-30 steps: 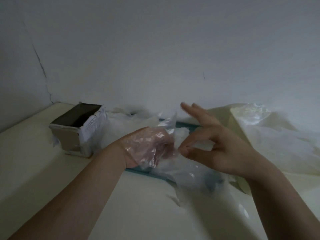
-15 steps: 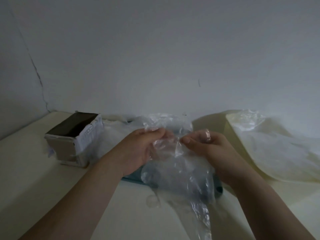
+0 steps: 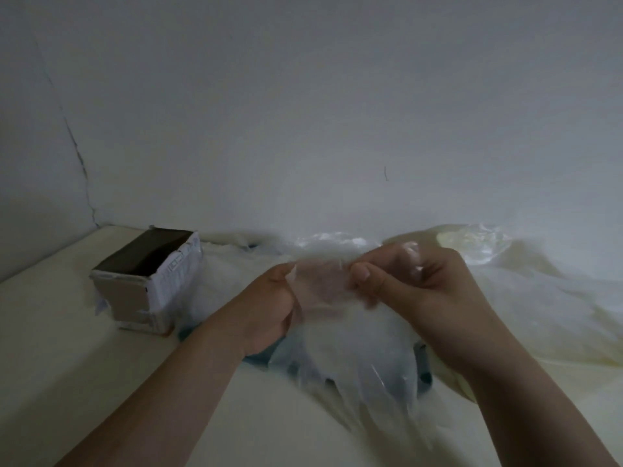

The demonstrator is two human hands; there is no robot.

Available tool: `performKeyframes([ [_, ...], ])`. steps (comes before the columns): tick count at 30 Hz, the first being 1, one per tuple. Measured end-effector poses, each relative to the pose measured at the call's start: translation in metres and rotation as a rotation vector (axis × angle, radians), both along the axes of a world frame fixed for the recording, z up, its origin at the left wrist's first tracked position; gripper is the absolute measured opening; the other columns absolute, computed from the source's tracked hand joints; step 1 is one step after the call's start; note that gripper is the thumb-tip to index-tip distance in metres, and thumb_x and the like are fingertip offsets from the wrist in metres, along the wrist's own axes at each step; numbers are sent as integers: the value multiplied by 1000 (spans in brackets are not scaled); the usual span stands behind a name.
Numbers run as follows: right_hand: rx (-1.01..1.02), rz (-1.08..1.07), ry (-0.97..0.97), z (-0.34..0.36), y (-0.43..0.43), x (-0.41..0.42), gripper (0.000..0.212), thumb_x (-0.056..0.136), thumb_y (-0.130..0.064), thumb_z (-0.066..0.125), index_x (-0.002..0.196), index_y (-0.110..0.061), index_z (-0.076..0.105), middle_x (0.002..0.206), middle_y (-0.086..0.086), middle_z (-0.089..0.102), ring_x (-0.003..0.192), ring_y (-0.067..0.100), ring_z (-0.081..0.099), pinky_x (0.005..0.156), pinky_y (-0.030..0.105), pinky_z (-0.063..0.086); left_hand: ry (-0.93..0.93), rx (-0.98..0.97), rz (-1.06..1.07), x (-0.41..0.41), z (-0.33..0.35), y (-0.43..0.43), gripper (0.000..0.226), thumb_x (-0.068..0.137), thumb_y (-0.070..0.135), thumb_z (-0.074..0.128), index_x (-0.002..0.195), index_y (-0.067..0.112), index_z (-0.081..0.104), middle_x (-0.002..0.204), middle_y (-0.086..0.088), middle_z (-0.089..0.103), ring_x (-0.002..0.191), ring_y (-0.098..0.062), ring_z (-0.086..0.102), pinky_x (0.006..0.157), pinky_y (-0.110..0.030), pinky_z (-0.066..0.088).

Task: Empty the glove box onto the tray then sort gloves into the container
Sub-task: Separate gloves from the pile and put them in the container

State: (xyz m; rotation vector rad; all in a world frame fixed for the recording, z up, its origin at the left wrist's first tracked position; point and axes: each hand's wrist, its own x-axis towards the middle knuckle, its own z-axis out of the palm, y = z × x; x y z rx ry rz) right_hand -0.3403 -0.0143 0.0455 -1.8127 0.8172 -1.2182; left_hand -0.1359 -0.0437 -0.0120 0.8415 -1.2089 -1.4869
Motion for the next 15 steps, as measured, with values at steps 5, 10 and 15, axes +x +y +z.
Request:
performKeyframes([
  [5,-147,-296,310,-14,-17,3,4,86,-30,81,83,-34,80,119,-18,64,121,-8,56,95,6,41,142,117,-149,1,0,5,31,91,2,62,117,4,77,119,-22,73,109,-35,71,93,-49,59],
  [10,178,-219,-22,-27,-23,5,9,89,-27,80,90,-19,78,112,-8,74,101,12,72,94,47,57,168,190,-193,1,-1,4,43,98,5,59,140,-4,58,134,-25,60,128,-43,56,111,-62,43],
  [15,347,-125,-234,-32,-26,5,17,88,-12,79,91,3,71,79,22,70,72,35,68,78,74,54,184,225,-192,-5,10,10,48,96,37,54,123,3,74,129,-26,68,113,-39,69,97,-54,55],
])
